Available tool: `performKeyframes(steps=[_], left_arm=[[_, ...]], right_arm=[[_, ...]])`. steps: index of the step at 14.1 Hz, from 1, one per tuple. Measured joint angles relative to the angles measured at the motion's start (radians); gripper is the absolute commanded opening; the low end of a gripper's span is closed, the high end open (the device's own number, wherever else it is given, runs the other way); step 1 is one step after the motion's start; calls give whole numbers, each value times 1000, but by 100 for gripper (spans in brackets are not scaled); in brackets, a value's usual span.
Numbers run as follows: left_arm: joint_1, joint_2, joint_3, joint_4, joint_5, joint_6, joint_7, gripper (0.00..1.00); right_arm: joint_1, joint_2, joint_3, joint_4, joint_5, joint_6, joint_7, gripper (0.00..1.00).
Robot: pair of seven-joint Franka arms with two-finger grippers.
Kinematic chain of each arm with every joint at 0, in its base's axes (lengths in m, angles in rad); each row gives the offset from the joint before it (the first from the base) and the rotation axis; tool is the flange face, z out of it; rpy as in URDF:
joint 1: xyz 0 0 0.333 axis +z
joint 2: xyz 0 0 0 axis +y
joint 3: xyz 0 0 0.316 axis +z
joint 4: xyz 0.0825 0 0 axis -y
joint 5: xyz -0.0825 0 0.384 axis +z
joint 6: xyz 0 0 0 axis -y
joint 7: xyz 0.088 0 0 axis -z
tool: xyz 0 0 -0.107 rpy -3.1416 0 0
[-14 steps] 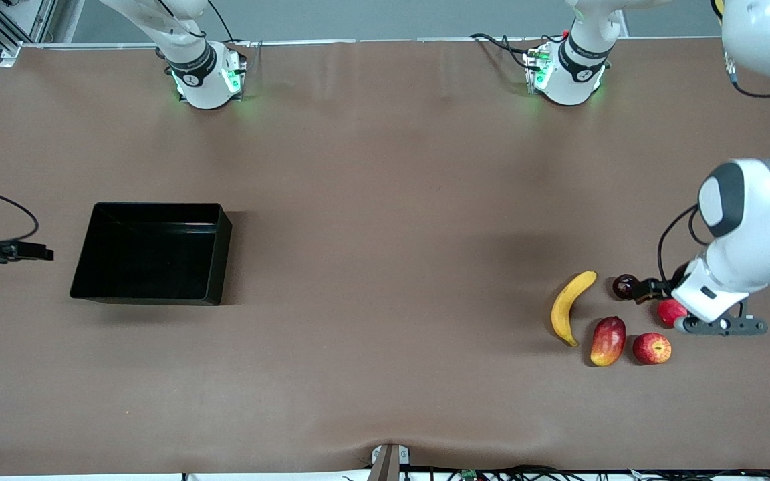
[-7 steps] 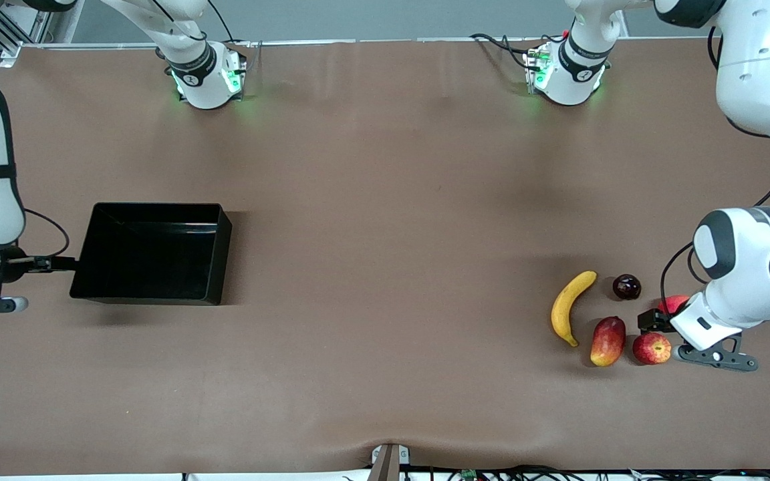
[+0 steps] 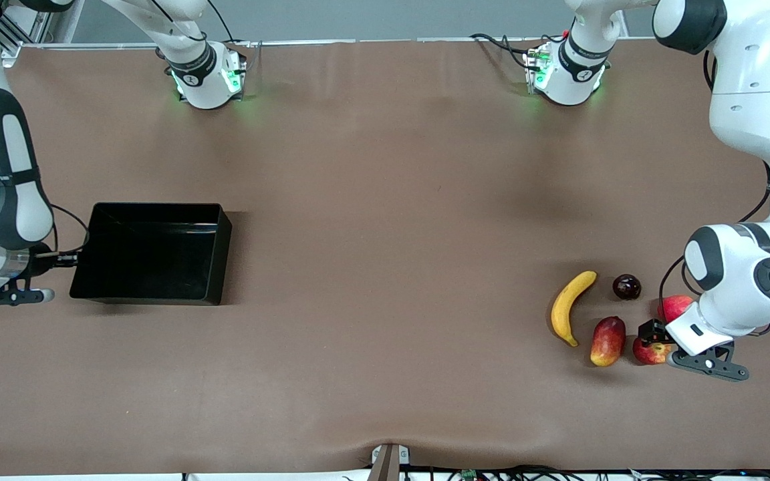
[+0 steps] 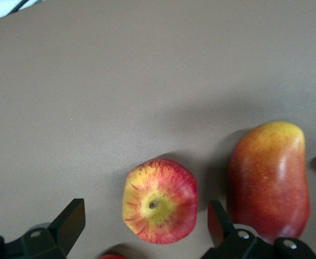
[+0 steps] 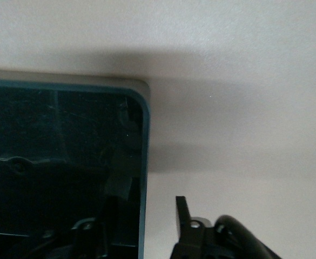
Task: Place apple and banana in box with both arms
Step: 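Close the left gripper on the apple while the right gripper grips the box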
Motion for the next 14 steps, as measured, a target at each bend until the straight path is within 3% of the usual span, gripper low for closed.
performKeyframes(steps=[3,5,7,9,11,14], left_arm=[[1,31,0,4,0,4,2,89],[1,43,0,6,1,6,2,70],[1,49,-1,7,2,6,3,41],[0,50,-1,12,3,6,4,2],[0,48,-1,23,4,8,7,0],[-4,27,-4,40,17,2,22,0]], right_arm=[[-1,0,1,-9,1,7,-19,0],[-1,-3,5,-8,12,1,-31,0],[-1,-4,7,-3,12,-24,-47,0],[1,-5,12,29,49,-91,-47,0],[13,-8,16,105,131,-222,-26,0],[61,-21,23,219,168,-382,112,0]])
